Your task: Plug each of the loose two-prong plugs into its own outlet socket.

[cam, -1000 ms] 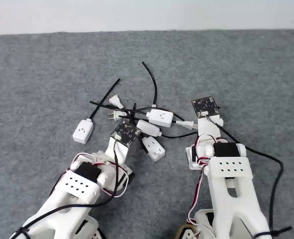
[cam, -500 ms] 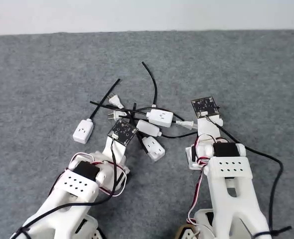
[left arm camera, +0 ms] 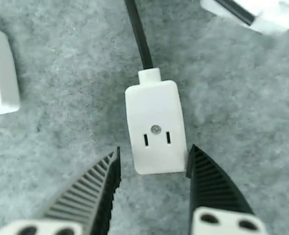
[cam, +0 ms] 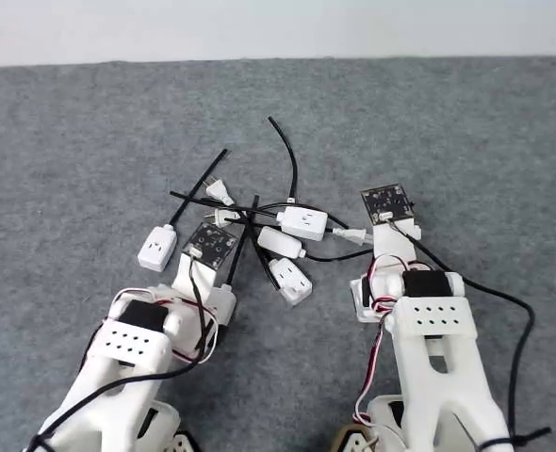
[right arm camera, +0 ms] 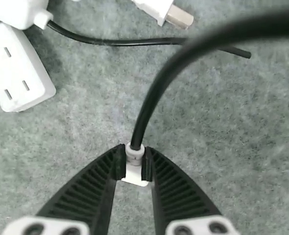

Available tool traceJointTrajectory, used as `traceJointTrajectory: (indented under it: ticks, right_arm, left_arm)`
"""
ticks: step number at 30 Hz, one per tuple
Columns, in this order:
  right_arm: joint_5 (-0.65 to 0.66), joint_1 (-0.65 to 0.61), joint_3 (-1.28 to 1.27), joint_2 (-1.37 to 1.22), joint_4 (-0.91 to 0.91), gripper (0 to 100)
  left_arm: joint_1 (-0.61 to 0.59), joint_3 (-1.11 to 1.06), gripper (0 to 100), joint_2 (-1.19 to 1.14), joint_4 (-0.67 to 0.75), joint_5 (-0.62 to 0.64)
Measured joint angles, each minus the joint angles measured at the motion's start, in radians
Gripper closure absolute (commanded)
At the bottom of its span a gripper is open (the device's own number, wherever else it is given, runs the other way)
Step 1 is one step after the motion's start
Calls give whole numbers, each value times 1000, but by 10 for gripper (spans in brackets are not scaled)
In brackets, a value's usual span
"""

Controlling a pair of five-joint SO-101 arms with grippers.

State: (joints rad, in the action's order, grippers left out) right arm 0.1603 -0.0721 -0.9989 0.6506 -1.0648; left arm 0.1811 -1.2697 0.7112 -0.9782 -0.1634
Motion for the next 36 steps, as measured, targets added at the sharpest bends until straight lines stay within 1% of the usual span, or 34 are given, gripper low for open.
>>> traceJointTrajectory:
  ticks: [6,9,13,16,18,21,24,28,31,36]
  right_arm:
    - [0,-9,0,0,0,990]
    - [0,-12,0,0,0,990]
    - [2,-12,0,0,0,990]
    - [3,-12,0,0,-3,990]
    - [3,-12,0,0,-9,990]
    - [17,-11,0,0,-9,990]
    - [21,-12,0,0,-9,990]
    - [23,-11,0,0,-9,990]
    - [23,-12,0,0,-9,990]
    - [23,-11,0,0,-9,990]
  left_arm:
    - [-2,21,789,0,0,-11]
    - [-2,77,789,0,-12,35]
    - [83,83,789,0,-12,75]
    - [163,37,789,0,14,112]
    - [176,25,789,0,25,138]
    - [173,25,789,0,35,149]
    - [135,25,793,0,51,150]
    - [91,-9,794,0,132,152]
    - [84,-41,794,0,184,157]
    - [84,-51,794,0,189,158]
